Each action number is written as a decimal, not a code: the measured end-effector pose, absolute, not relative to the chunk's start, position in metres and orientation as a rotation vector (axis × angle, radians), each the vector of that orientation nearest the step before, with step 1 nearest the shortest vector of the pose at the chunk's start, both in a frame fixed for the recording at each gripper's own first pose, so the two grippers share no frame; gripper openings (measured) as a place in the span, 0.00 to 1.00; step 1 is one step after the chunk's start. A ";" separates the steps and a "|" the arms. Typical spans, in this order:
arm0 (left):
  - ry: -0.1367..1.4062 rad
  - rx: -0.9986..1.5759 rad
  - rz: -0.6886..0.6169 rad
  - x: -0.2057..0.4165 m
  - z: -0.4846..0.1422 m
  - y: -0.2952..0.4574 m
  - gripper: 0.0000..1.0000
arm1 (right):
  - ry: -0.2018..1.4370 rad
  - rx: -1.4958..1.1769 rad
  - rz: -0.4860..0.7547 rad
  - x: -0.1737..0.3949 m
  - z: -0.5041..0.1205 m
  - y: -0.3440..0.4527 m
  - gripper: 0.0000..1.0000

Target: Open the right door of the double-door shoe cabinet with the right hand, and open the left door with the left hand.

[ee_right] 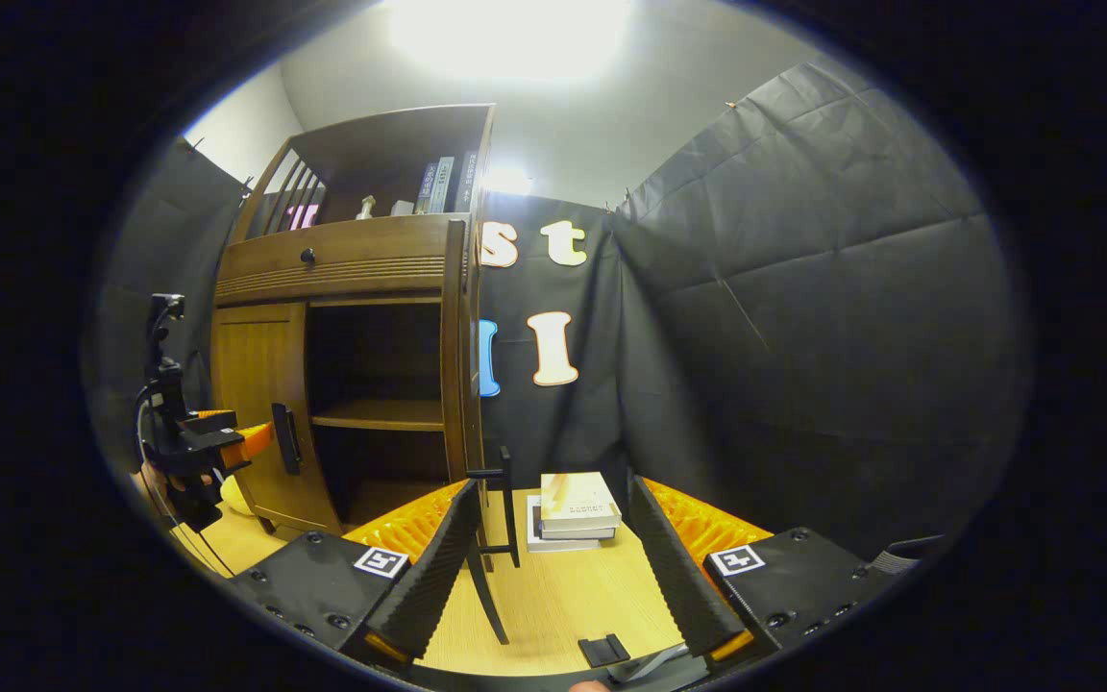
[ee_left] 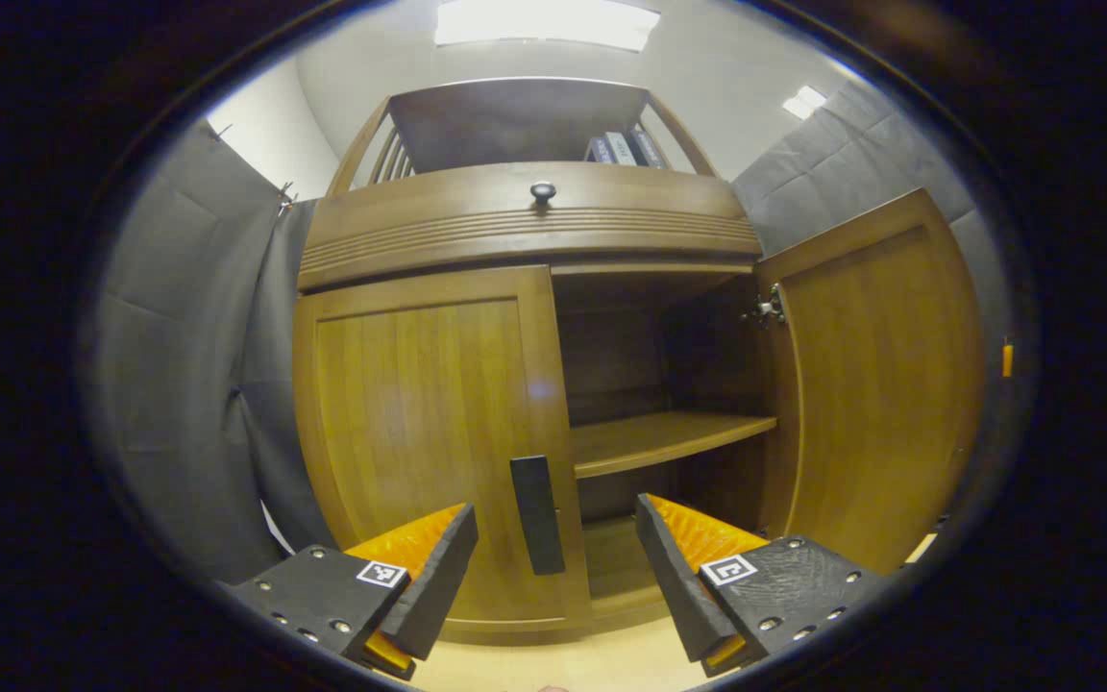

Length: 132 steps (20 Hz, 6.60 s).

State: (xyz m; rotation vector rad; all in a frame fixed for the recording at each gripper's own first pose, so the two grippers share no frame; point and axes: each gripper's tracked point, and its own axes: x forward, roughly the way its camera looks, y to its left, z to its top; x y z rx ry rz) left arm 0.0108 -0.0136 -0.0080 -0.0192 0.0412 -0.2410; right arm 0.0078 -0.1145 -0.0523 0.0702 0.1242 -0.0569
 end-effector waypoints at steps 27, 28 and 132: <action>0.175 -0.051 -0.134 0.011 -0.032 -0.008 0.27 | 0.202 0.076 0.016 0.002 -0.089 -0.130 0.94; 0.190 -0.055 -0.134 0.012 -0.033 -0.009 0.22 | 0.201 0.084 0.028 0.004 -0.091 -0.129 0.98; 0.015 -0.032 0.022 -0.183 0.096 0.022 0.89 | 0.083 0.083 0.189 -0.104 -0.034 0.036 0.94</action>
